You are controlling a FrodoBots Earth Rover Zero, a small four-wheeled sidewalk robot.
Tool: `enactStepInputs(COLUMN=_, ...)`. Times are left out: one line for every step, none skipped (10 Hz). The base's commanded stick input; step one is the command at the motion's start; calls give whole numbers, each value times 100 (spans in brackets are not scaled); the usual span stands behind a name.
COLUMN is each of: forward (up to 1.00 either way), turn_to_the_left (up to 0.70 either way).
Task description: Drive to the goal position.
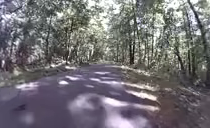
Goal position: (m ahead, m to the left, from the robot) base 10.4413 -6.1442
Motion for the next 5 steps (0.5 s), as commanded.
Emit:
enactStepInputs(forward=45, turn_to_the_left=0)
enactStepInputs(forward=45, turn_to_the_left=0)
enactStepInputs(forward=45, turn_to_the_left=0)
enactStepInputs(forward=45, turn_to_the_left=0)
enactStepInputs(forward=45, turn_to_the_left=0)
